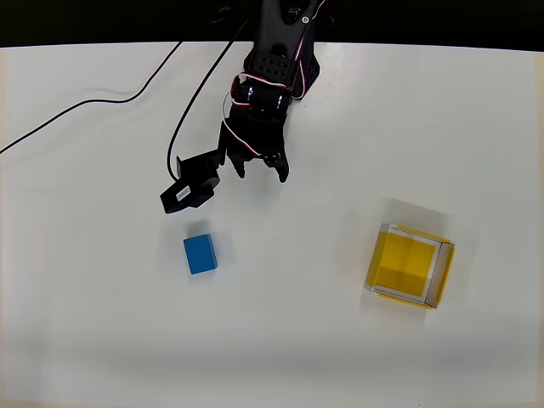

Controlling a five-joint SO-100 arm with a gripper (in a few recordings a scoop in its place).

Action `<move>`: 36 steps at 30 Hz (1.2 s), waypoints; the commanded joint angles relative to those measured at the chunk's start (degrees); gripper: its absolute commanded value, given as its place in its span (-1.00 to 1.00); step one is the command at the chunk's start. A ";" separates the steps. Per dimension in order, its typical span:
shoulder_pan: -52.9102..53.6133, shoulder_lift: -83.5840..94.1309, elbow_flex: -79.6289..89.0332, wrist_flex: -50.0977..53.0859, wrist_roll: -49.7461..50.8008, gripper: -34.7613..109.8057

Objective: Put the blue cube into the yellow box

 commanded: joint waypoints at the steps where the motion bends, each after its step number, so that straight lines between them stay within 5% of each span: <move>1: 4.83 -8.79 -16.70 -3.96 -4.31 0.15; 14: 15.91 -37.97 -39.38 -16.52 -20.48 0.17; 36: 11.16 -62.40 -52.73 -26.81 -15.12 0.17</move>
